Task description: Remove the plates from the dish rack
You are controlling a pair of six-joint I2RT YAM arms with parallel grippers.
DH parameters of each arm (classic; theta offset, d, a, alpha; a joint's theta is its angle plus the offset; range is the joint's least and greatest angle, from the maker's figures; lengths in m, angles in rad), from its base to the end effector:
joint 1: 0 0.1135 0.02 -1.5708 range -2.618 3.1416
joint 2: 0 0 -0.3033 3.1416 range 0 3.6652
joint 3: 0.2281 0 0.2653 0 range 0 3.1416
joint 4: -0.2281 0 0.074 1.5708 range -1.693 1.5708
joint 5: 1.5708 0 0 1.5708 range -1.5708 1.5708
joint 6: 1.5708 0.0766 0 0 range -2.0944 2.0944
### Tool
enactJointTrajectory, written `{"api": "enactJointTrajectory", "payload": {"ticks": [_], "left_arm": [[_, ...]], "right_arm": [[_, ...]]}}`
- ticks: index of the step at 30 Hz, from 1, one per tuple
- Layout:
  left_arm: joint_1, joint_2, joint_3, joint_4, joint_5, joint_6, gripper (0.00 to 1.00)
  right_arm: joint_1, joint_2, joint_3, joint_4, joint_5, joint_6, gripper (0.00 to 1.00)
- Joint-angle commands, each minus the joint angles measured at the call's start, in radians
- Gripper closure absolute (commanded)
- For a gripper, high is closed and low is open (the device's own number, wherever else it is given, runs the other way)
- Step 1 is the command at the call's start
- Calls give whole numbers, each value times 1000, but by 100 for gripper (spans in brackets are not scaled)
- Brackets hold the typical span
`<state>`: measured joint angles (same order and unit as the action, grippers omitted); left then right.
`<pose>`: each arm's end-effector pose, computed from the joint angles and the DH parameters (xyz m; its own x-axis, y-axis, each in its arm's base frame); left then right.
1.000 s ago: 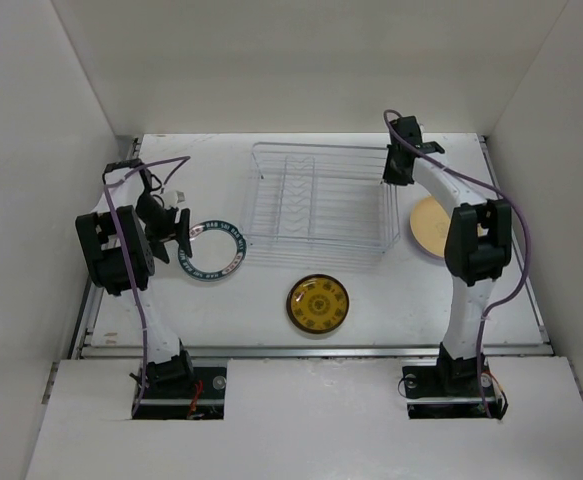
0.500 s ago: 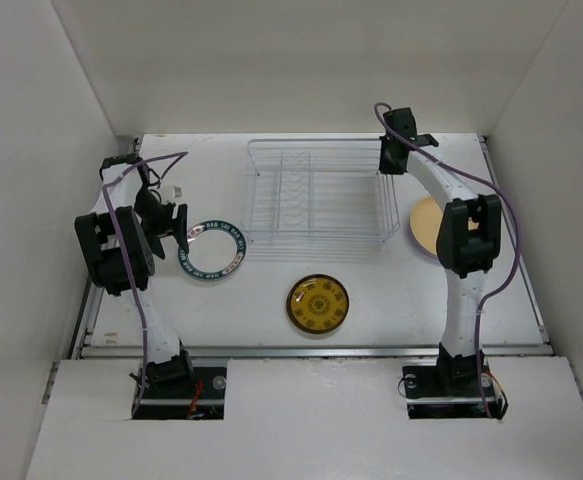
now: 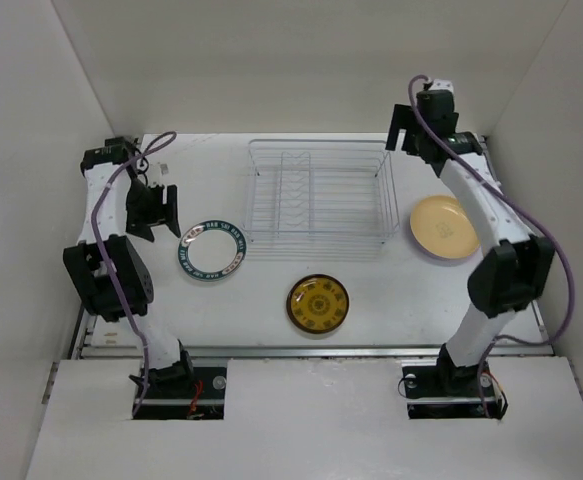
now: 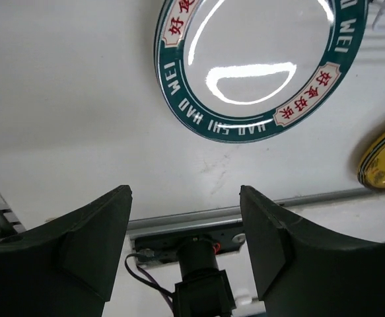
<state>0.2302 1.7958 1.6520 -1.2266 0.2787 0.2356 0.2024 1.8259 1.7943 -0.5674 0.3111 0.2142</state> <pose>0.3762 0.0665 0.2868 -0.9665 0.0040 -0.2565 0.0613 0.9745 -0.2157 0.4730 0.0731 0.3759 -0.5277 0.0983 -0.8437 0.1724 0.9850 0.0069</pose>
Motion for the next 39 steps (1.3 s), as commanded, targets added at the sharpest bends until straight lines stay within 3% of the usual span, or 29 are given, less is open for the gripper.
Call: {"api": "enactJointTrajectory", "payload": {"ticks": [1, 10, 14, 16, 18, 23, 28, 39], "left_arm": [[-5, -130, 45, 54, -123, -112, 36], [-5, -312, 65, 102, -430, -258, 35], [-5, -409, 65, 122, -577, -254, 22], [-5, -475, 55, 154, -694, -254, 7], [-5, -547, 28, 180, -740, -254, 0], [-5, -631, 14, 201, -664, -231, 0], [-5, -622, 32, 191, -664, -257, 0], [-5, -616, 104, 200, -607, -338, 0]], "right_arm": [[-4, -262, -67, 48, -32, 36, 0], [-4, -732, -269, -84, 167, 94, 0], [-4, -934, -283, -156, 223, 94, 0], [-4, -993, -293, -166, 233, 94, 0], [-4, -1074, -293, -196, 233, 94, 0], [-4, -1203, -303, -207, 189, 94, 0], [-4, -1280, -251, -251, 77, 117, 0], [-4, -1395, -135, -462, 77, 215, 0]]}}
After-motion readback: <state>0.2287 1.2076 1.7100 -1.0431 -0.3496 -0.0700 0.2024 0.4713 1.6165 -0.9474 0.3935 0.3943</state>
